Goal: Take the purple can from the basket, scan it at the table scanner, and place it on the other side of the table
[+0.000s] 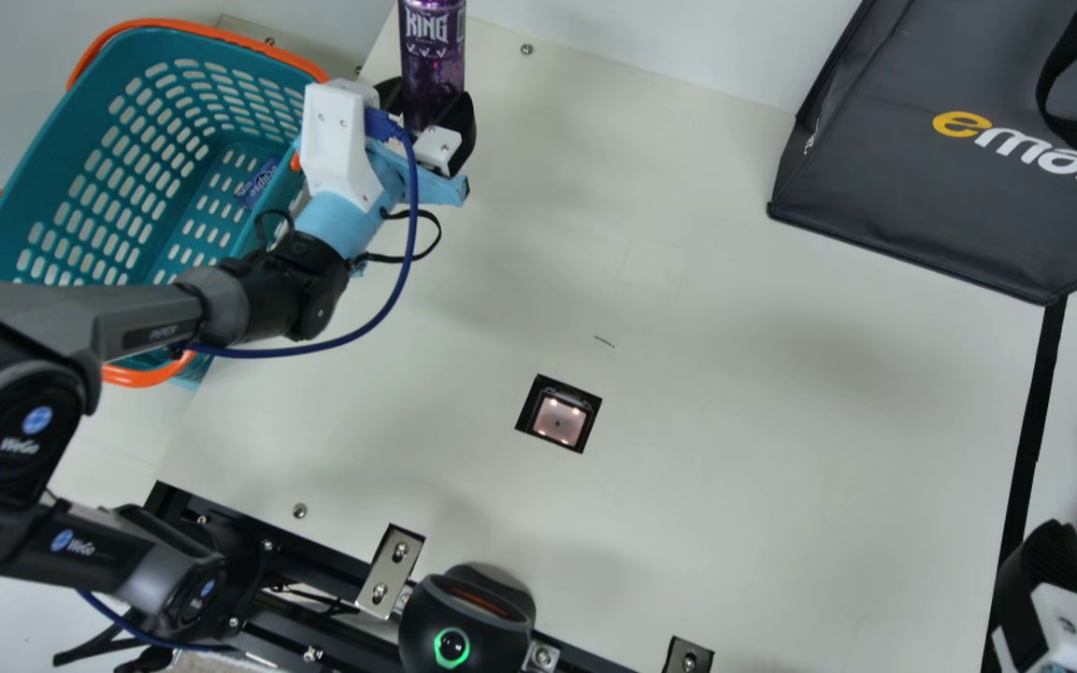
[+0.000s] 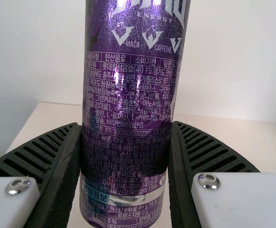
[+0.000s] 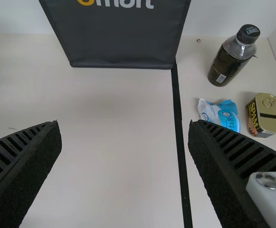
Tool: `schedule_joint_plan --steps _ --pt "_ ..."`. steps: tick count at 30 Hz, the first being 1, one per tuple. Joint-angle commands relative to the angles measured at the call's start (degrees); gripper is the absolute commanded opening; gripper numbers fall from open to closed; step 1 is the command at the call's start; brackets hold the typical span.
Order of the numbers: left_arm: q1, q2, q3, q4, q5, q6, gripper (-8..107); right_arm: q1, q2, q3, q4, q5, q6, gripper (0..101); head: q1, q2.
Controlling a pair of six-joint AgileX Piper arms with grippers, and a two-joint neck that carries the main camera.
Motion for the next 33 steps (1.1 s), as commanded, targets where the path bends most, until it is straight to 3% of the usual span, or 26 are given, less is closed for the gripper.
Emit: schedule_joint_plan --steps 1,13,33 --pt "-0.23 1.71 -0.15 -0.26 -1.55 -0.02 -8 0.0 0.0 0.0 0.0 0.0 0.0 95 -1.4 0.14" --pt "-1.08 10.18 -4.24 -0.54 -7.25 -0.73 -8 0.0 0.0 0.0 0.0 0.0 0.0 95 -1.4 0.14" --pt "-1.91 19.9 -14.12 -0.56 -10.55 -0.18 -8 0.0 0.0 0.0 0.0 0.0 0.0 95 -1.4 0.14"
